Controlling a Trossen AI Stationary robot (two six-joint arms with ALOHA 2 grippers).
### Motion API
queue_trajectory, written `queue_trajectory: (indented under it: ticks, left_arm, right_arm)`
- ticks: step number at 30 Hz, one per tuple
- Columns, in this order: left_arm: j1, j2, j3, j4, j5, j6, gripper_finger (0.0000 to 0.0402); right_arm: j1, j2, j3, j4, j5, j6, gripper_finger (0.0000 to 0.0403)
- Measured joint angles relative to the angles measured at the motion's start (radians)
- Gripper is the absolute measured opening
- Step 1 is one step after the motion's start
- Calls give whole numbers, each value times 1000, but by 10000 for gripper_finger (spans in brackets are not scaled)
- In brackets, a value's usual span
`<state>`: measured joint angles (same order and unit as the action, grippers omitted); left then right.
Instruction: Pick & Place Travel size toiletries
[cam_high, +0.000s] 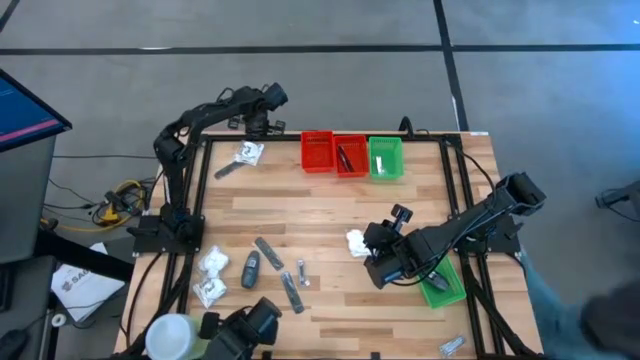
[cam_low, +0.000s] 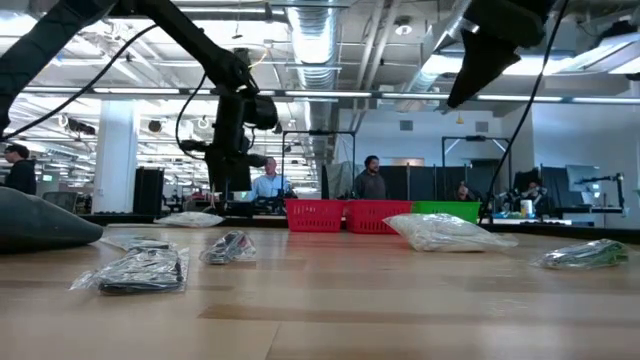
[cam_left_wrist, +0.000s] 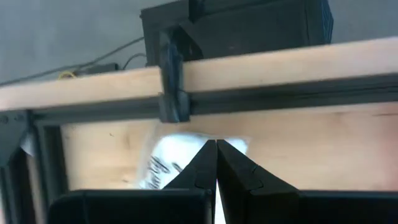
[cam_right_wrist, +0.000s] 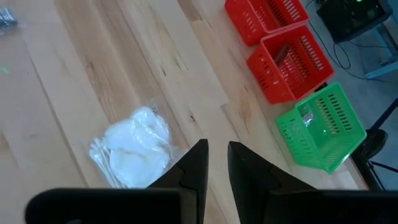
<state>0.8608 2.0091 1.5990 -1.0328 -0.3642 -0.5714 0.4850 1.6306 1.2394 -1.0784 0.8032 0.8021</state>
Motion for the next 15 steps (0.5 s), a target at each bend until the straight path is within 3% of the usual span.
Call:
queue_trajectory:
  ticks: [6, 11, 15]
  left_arm:
    - [-8, 17, -9, 75, 85, -80, 5]
    - [-23, 4, -15, 298, 174, -273, 7]
    - [-35, -18, -15, 428, 360, -370, 6]
  right_arm:
    - [-2, 0, -35, 32, -1, 2, 53]
    - [-1, 0, -35, 32, 4, 1, 53]
    - [-1, -9, -35, 32, 10, 2, 53]
